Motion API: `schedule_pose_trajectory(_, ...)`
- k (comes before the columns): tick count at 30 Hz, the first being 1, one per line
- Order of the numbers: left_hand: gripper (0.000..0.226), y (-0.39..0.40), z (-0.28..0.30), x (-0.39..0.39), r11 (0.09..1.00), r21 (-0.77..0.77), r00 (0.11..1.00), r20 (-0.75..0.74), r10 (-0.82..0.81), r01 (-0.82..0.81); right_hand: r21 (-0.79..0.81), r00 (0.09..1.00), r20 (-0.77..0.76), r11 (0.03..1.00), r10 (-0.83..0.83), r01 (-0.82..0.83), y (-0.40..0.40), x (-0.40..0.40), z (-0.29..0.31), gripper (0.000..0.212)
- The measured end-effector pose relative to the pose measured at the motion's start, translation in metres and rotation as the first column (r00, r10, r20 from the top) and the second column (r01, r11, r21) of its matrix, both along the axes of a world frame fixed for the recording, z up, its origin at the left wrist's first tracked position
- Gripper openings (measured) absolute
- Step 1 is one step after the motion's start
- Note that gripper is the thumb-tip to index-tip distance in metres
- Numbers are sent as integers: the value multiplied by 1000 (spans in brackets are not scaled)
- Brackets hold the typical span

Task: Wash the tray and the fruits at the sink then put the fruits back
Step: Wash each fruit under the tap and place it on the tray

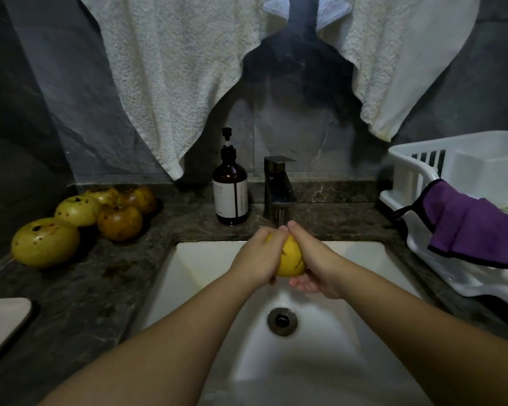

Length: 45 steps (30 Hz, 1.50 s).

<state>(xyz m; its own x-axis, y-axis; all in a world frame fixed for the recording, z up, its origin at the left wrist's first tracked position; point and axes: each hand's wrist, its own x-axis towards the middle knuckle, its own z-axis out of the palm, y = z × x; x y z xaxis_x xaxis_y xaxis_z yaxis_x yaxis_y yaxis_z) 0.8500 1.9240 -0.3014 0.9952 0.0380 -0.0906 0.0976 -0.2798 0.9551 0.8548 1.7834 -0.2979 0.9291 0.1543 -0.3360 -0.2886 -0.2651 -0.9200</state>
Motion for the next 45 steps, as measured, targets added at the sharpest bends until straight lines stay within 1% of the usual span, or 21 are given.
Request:
schedule_pose_trajectory(1, 42, -1, -1, 0, 1000, 0, 1000, -14, -7, 7, -22, 1000, 7, 1000, -7, 8, 1, 1, -1, 65)
schedule_pose_trajectory(2, 46, -1, 0, -1, 999, -41, 996, -84, -16, 13, -87, 996, 85, 996, 3, 5, 0, 3, -3, 60)
schedule_pose_trajectory(4, 57, 0, 3, -3, 984, -177, 970, -237, -60, 17, -203, 949, 308, 979, 74, -10, -4, 4, -3, 38)
schedule_pose_trajectory(5, 58, 1, 4, -4, 979, -203, 966, -250, -63, 12, -188, 934, 346, 982, 91, -26, -4, 4, -3, 31)
schedule_pose_trajectory(6, 56, 1, 3, -3, 984, -180, 976, -214, -42, 3, -155, 942, 321, 986, 100, -52, -4, 2, -2, 30)
schedule_pose_trajectory(8, 47, 0, -1, 0, 999, -38, 998, -60, 15, -17, -36, 991, 133, 999, 23, -18, 0, 2, 0, 47)
schedule_pose_trajectory(10, 43, 0, -1, -1, 999, -20, 999, -34, 29, -30, -28, 998, 54, 999, -32, 33, 5, 3, 1, 58)
schedule_pose_trajectory(13, 65, 7, 5, -5, 975, -220, 960, -278, -46, -17, -147, 959, 281, 989, 39, 3, 5, 4, 4, 39)
schedule_pose_trajectory(15, 68, 10, 5, -4, 959, -284, 948, -309, -79, -13, -135, 933, 351, 990, 76, -30, 6, 3, 6, 29)
schedule_pose_trajectory(19, 54, 6, -1, -3, 991, -106, 993, -100, 71, -81, 47, 996, 85, 999, -6, 2, 18, -2, 4, 37)
schedule_pose_trajectory(23, 75, 13, 3, -8, 957, -291, 952, -297, -78, -12, -120, 945, 323, 993, 57, -19, 16, 3, 3, 42)
schedule_pose_trajectory(25, 75, 13, -1, -6, 976, -216, 967, -252, -40, -16, -98, 967, 247, 994, 60, -37, 14, 3, 2, 45)
schedule_pose_trajectory(27, 63, 9, -3, -5, 995, -76, 994, -98, 52, -59, -23, 995, 99, 1000, -6, 8, 14, 2, 3, 53)
schedule_pose_trajectory(28, 59, 9, -4, -4, 996, -48, 996, -61, 71, -74, -4, 996, 82, 1000, -19, 19, 15, 3, 4, 55)
schedule_pose_trajectory(29, 59, 9, -3, -4, 995, -64, 995, -79, 67, -72, -25, 993, 120, 1000, -14, 17, 15, 5, 4, 53)
schedule_pose_trajectory(32, 75, 17, 2, -10, 971, -240, 956, -288, -48, -23, -161, 940, 334, 987, 74, -21, 15, 3, 6, 38)
schedule_pose_trajectory(33, 76, 19, 1, -9, 967, -255, 957, -285, -49, -27, -167, 934, 344, 985, 100, -43, 15, 2, 6, 39)
schedule_pose_trajectory(36, 68, 16, -5, -6, 983, -133, 990, -78, 121, -130, 11, 982, 170, 996, 80, -83, 21, -3, 6, 44)
schedule_pose_trajectory(37, 68, 16, -4, -5, 982, -118, 989, -43, 141, -145, 50, 984, 166, 996, 70, -79, 21, -2, 7, 42)
schedule_pose_trajectory(41, 73, 24, 3, -8, 960, -273, 975, -223, 3, -65, 22, 939, 322, 990, 123, -137, 15, 2, 6, 19)
schedule_pose_trajectory(45, 70, 14, -3, -8, 989, -110, 992, -94, 85, -95, 52, 993, 113, 998, 30, -36, 21, 1, 1, 42)
